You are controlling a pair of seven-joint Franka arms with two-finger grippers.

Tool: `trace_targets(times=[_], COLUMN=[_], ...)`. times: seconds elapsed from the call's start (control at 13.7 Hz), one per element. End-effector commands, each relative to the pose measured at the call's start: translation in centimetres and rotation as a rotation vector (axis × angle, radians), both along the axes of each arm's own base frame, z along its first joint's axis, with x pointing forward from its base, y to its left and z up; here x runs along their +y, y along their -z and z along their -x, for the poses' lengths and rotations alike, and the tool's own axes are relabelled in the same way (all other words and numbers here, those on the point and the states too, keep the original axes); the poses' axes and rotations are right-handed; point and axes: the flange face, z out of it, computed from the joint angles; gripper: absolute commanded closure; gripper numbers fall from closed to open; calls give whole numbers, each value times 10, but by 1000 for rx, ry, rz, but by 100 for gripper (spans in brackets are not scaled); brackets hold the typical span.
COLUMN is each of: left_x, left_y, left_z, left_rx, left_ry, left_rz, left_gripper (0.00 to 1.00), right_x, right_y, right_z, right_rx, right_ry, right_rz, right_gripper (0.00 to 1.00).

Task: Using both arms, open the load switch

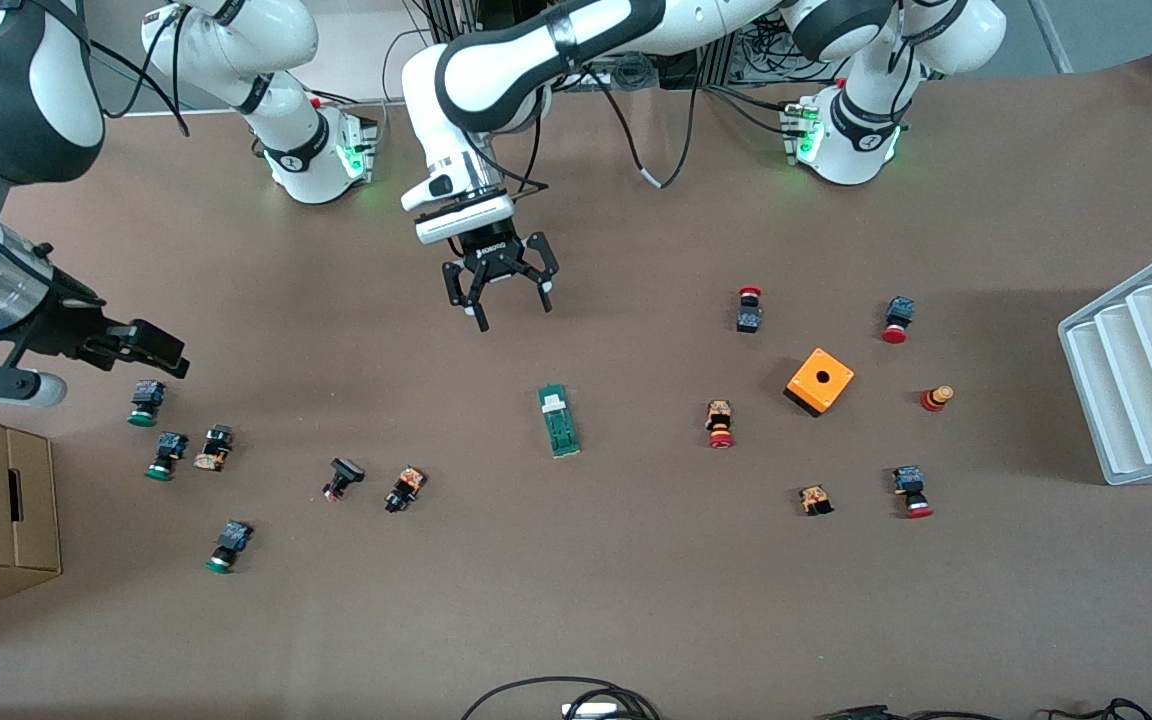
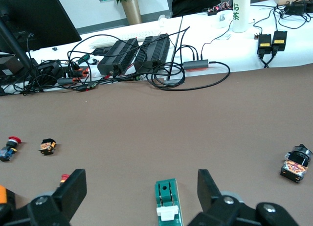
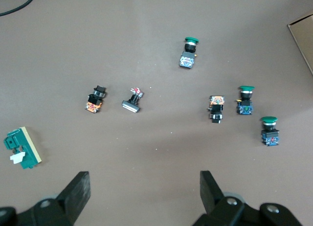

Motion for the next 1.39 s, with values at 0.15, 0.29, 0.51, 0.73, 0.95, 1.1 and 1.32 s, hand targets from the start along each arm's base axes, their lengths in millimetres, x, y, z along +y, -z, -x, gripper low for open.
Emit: trace_targets(times=[0.15,0.29,0.51,0.73,0.95,1.1,1.32], left_x=[27,42,68,103,146,168,201], left_y=[-80,-112,-161,-204,-251,-275,-300], left_z=[-7,-15,-25,-45,-69,-82,-99], left_rx=[106,140,205,264,312,348,390], left_ry=[45,42,62,70,102,136,150], left_rz=[-41,-29,-22,-13,-4,17,44], left_gripper=[0,0,0,0,0,0,0], right_x=[-15,-23,-57,-81,-86,-85,-84], right_y=[-5,-6,-13,-17,-17,-15,-14], right_z=[24,26,25,28,30,29,24], right_rx=[-46,-48,-95,-103,-87,-65,-64], right_ry=[-114,-178,-254,-237,-230,-232,-237], right_rz=[83,88,96,88,85,81,84], right_gripper=[0,0,0,0,0,0,0])
